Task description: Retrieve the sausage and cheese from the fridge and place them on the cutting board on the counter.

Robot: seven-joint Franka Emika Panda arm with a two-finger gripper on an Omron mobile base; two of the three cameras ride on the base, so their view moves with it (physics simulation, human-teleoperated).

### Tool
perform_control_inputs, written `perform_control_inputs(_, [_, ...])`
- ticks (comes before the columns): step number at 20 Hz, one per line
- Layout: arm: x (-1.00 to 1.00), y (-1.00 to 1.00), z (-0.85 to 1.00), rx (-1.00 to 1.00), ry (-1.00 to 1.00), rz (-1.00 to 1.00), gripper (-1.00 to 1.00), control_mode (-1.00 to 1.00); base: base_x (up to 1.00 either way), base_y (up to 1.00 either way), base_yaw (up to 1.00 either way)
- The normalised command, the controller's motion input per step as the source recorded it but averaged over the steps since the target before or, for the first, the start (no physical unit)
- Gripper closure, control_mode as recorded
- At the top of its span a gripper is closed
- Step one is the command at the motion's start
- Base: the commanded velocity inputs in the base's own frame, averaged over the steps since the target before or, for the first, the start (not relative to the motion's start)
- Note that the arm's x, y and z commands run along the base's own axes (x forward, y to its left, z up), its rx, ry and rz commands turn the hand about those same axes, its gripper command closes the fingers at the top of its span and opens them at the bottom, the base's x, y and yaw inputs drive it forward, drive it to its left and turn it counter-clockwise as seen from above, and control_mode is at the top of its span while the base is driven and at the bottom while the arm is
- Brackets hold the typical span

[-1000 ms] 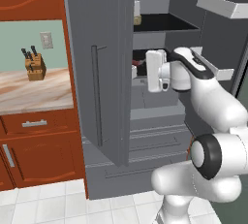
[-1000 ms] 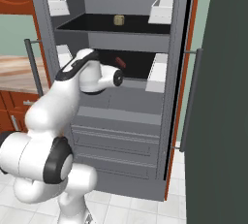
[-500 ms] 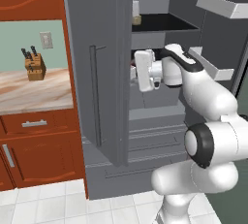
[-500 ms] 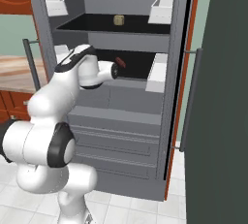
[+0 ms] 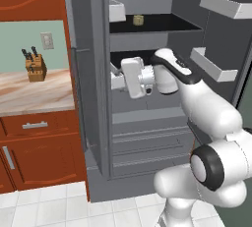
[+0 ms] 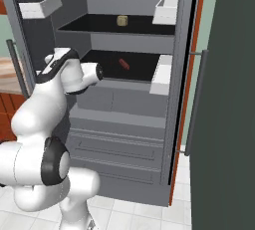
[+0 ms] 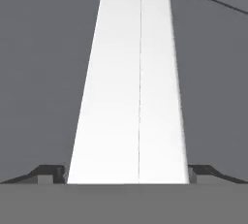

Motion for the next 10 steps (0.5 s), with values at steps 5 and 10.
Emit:
perform_control_inputs(5, [0.04,0.9,-0.01,-0.02,-0.19,0.01,-1.0,-1.0,0.0,0.0,0.0])
perform_control_inputs(10, [0.32,0.77,0.0,0.0,-0.11,0.0,-1.0,-1.0,0.0,0.0,0.0])
